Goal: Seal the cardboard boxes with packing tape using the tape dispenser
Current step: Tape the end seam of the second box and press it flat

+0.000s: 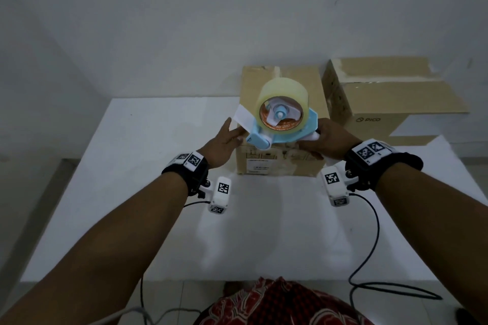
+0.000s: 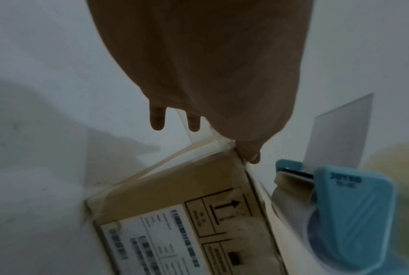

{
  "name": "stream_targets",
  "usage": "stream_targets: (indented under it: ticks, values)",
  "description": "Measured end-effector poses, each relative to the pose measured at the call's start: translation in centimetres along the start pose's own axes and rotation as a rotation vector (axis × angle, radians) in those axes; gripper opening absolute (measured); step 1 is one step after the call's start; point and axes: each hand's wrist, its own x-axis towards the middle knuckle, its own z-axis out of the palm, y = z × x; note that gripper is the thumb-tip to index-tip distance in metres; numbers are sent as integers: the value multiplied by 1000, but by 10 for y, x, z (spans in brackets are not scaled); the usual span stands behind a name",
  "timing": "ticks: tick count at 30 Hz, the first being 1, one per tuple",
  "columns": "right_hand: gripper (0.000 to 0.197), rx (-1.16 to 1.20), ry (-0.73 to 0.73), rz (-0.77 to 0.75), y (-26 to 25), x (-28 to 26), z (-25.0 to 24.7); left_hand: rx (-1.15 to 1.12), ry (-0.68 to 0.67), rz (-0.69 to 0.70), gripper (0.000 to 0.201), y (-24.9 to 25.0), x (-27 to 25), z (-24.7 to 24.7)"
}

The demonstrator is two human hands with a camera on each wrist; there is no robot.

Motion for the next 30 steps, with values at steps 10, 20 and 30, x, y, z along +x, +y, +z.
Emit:
stream_targets:
  ticks: [10, 20, 30]
  values:
    - [36, 9, 58, 17, 27, -26, -25, 33, -63, -67, 39, 26, -16, -19]
    - [27, 12, 9, 36, 48, -26, -22, -338, 79, -235, 71, 49, 1, 6]
    - [37, -27, -11, -50, 14, 3, 1, -224, 75, -157, 53, 31, -1, -39]
